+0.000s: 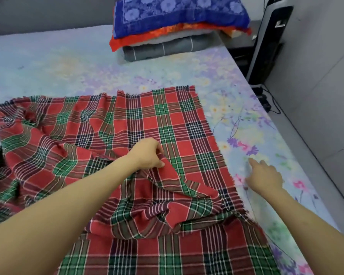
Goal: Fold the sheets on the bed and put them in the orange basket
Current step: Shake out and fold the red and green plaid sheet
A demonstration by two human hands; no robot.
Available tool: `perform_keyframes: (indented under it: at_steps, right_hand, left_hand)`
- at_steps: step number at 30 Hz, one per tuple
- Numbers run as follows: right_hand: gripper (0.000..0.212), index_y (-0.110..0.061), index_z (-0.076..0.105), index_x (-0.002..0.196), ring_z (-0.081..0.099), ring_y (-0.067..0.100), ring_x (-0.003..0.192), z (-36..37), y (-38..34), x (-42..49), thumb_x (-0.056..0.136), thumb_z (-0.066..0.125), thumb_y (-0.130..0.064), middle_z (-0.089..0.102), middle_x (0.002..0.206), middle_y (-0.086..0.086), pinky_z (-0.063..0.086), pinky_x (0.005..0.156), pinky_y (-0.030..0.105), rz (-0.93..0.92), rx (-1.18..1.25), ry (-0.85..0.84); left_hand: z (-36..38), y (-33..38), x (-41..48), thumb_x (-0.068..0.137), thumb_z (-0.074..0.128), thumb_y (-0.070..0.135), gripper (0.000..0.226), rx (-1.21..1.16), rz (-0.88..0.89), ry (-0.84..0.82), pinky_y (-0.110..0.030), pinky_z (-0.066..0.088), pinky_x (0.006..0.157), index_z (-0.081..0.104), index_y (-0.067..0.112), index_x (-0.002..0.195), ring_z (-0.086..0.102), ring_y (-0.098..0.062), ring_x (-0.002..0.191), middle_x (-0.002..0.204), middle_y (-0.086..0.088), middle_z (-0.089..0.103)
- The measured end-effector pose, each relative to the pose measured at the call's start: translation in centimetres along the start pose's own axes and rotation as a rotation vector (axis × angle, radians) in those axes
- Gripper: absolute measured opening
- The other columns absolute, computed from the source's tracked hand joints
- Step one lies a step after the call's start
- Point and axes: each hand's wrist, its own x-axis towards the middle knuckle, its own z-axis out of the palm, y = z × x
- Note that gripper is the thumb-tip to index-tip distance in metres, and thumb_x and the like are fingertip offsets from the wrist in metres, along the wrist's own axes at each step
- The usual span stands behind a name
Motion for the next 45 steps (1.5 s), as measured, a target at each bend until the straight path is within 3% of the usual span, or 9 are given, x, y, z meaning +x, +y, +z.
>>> perform_keyframes:
  at_steps: [3,8,13,17,25,31,38,41,45]
  right_hand:
    - [0.071,-0.026,0.023,0.145,0.034,0.037,0.128,-0.8,-0.1,3.2,0.085,0.061,-0.029,0.033,0.143,0.012,0.038,0.101,0.047,-0.022,-0.087,0.039]
    - [0.099,-0.037,0.004,0.147,0.020,0.040,0.136,-0.6,-1.8,8.7,0.075,0.072,-0.040,0.018,0.150,0.010,0.031,0.102,0.056,-0.062,-0.200,-0.050]
    - [0.127,-0.041,-0.016,0.145,0.002,0.049,0.140,-0.2,-2.1,12.1,0.065,0.082,-0.044,-0.011,0.155,0.019,0.018,0.106,0.064,-0.031,-0.261,-0.150]
    - [0.133,-0.042,-0.019,0.144,0.002,0.049,0.140,-0.4,-1.9,12.6,0.058,0.080,-0.060,-0.012,0.155,0.021,0.021,0.107,0.062,-0.101,-0.325,-0.173]
    - [0.132,-0.046,-0.017,0.144,-0.002,0.049,0.140,-0.8,-2.4,12.6,0.058,0.084,-0.052,-0.014,0.155,0.019,0.021,0.106,0.062,-0.037,-0.277,-0.256]
    - [0.086,-0.052,-0.007,0.144,0.000,0.046,0.140,-0.3,-2.4,14.0,0.089,0.058,-0.039,-0.008,0.156,0.017,0.025,0.107,0.057,-0.019,-0.198,-0.211]
    - [0.112,-0.047,-0.013,0.145,-0.005,0.050,0.139,-0.1,-2.2,14.6,0.075,0.075,-0.045,-0.013,0.154,0.020,0.023,0.106,0.058,-0.035,-0.225,-0.300]
    - [0.090,-0.046,-0.010,0.146,-0.006,0.050,0.139,-0.1,-2.1,14.9,0.089,0.059,-0.042,-0.014,0.155,0.021,0.021,0.108,0.059,-0.060,-0.196,-0.286]
    - [0.109,-0.045,-0.014,0.146,-0.010,0.051,0.139,-0.5,-2.4,15.2,0.078,0.072,-0.043,-0.017,0.154,0.022,0.018,0.108,0.061,-0.064,-0.211,-0.332]
  left_hand:
    - [0.0,0.7,2.7,0.077,0.075,0.034,0.036,0.087,-0.080,-0.059,-0.031,0.046,0.081,0.060,0.008,0.099,0.058,-0.025,0.093,0.100,-0.012,0.061]
    - [1.9,0.1,7.1,0.081,0.066,0.048,0.083,-0.073,-0.366,-0.297,-0.032,0.037,0.101,0.034,-0.003,0.139,0.042,-0.030,0.130,0.144,-0.015,0.040]
    - [3.5,-1.7,9.7,0.074,0.078,0.032,0.057,-0.083,-0.444,-0.216,-0.027,0.046,0.084,0.059,-0.001,0.116,0.058,-0.024,0.107,0.113,-0.008,0.061]
    - [0.9,-0.6,11.3,0.071,0.081,0.013,0.025,-0.330,-0.292,-0.043,-0.026,0.046,0.084,0.073,0.009,0.094,0.059,-0.016,0.088,0.096,-0.003,0.067]
    - [-12.0,6.7,17.8,0.074,0.076,0.006,0.061,-0.382,0.247,0.480,-0.019,0.046,0.081,0.054,0.019,0.130,0.064,-0.013,0.090,0.097,-0.005,0.069]
    - [-14.1,8.0,28.2,0.077,0.068,-0.004,0.049,-0.564,0.246,0.625,-0.022,0.051,0.077,0.056,0.008,0.123,0.060,-0.009,0.073,0.083,0.002,0.065]
    - [-6.5,4.8,35.4,0.080,0.059,0.000,0.021,-0.114,-0.100,0.478,-0.037,0.049,0.091,0.069,0.009,0.096,0.061,-0.033,0.104,0.108,-0.020,0.067]
    - [-4.6,3.9,36.2,0.084,0.061,0.020,0.031,0.187,-0.186,0.375,-0.040,0.042,0.095,0.060,0.009,0.114,0.052,-0.036,0.115,0.119,-0.017,0.059]
    - [-3.3,2.2,37.4,0.086,0.060,0.044,0.054,0.242,-0.181,0.267,-0.049,0.031,0.104,0.047,0.010,0.125,0.044,-0.035,0.123,0.131,-0.015,0.050]
